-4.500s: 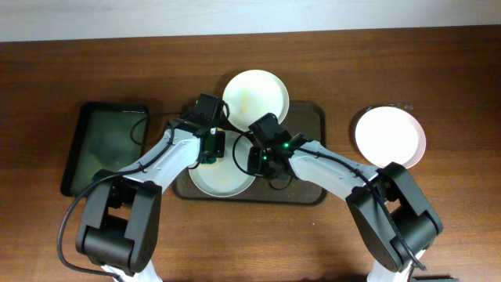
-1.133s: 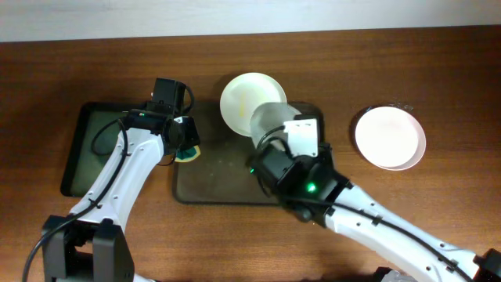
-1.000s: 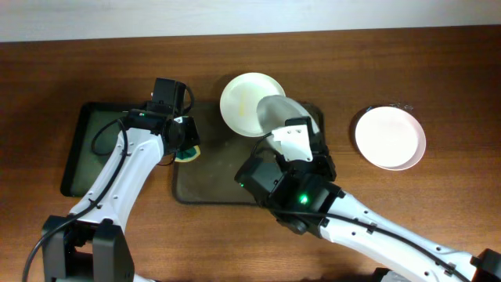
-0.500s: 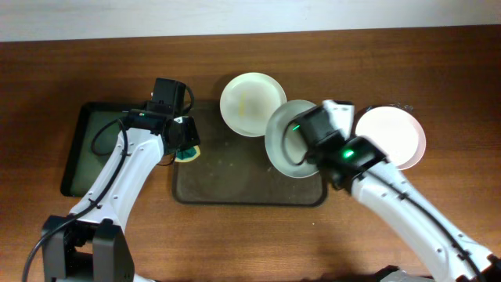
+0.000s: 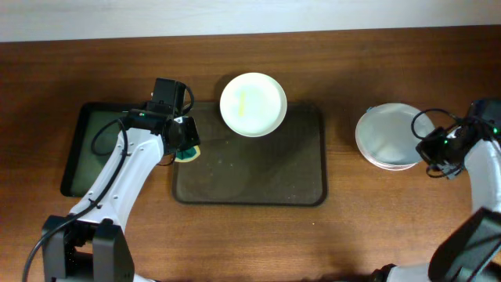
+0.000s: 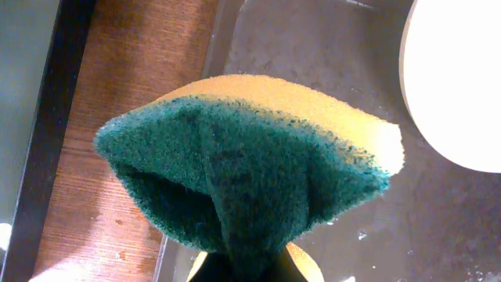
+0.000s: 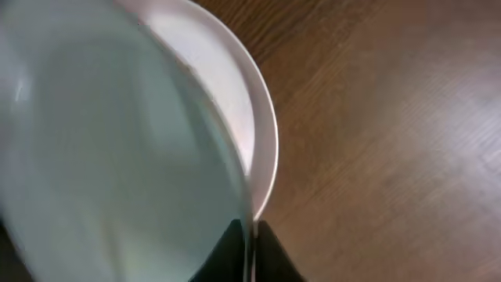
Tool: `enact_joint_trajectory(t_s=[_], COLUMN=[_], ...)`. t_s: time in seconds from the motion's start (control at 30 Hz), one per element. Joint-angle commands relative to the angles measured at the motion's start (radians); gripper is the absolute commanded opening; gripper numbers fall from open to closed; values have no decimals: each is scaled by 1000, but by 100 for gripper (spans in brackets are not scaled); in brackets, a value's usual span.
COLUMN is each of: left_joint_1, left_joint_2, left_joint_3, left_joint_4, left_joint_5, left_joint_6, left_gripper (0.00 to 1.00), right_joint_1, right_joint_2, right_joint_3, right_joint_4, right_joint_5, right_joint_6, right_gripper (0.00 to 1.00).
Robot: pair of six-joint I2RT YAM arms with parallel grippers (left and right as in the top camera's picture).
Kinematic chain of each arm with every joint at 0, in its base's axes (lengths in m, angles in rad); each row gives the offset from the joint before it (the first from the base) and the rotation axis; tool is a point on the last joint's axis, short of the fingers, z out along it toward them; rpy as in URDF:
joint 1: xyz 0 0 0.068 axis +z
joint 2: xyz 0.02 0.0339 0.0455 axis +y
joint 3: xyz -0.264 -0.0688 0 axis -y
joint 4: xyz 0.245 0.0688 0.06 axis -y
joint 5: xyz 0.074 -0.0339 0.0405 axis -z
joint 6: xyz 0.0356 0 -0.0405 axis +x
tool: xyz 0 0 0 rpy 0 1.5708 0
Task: Clean dirty plates on tray and stack at the side
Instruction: 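Lift the plate with the right gripper and stack it on the side plate, then grip the last white plate on the tray with the right gripper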
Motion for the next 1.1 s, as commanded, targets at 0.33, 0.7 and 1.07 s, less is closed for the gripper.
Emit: enact_joint_trajectory(t_s=[0.33, 0.7, 1.07], left_joint_1=[-2, -2, -2], left_joint_2=[-9, -9, -9], left_joint_3=[12, 12, 12], left_joint_4=[2, -1, 2], left_joint_5=[7, 7, 7], left_joint_6=[48, 66, 66], left_gripper=[0, 0, 0], right_joint_1=[441, 885, 883], right_joint_2=[53, 361, 455], right_joint_3=[184, 184, 184], right_joint_4=[104, 410, 349], right_joint_5=[-270, 105, 31], right_joint_6=[-118, 91, 286], right_gripper=[45, 42, 4])
